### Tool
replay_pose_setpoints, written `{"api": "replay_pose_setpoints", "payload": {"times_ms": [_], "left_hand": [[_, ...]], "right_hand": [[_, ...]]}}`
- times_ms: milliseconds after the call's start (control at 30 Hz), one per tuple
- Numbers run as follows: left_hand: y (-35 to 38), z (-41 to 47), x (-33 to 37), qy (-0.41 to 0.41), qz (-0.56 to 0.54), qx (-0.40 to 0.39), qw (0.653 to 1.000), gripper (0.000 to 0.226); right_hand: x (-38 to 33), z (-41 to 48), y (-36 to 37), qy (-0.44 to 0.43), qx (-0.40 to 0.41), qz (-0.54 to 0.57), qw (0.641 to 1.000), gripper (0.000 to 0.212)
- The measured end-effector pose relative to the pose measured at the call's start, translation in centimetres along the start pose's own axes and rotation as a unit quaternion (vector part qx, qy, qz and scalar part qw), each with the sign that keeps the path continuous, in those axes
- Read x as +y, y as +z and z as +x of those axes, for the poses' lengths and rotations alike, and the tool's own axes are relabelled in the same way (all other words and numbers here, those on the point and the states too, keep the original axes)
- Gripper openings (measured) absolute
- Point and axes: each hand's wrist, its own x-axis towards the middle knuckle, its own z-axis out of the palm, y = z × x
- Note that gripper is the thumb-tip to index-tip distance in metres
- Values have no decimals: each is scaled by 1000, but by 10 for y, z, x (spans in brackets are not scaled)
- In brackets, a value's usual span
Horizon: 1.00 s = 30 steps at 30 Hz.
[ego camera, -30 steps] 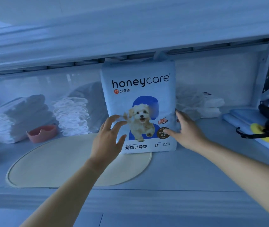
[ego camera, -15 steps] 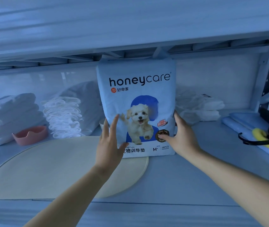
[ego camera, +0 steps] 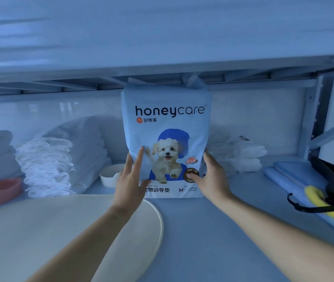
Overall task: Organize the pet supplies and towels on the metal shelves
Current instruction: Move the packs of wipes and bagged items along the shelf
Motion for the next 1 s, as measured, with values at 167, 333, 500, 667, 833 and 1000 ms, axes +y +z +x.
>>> {"api": "replay_pose_setpoints", "payload": {"times_ms": [167,333,500,667,833,1000], "left_hand": [[12,2,-31,-39,77,-64,994,109],[14,5,-43,165,285,-7,944,101],[28,8,-55,303,362,-50,880,87],[36,11,-61,307,355,-45,882,92],[46,21,-66,298,353,-66,884,98],[57,36,-80,278,334,-74,898,100]], "right_hand": [[8,14,17,-7,-41,-71,997,89],[1,7,24,-162,-3,-305,938,102],[31,7,33,-355,-32,-406,841,67],[35,6,38,-337,-33,-414,845,72],[38,12,44,-296,-59,-428,852,83],[36,25,61,-259,-59,-438,859,82]]}}
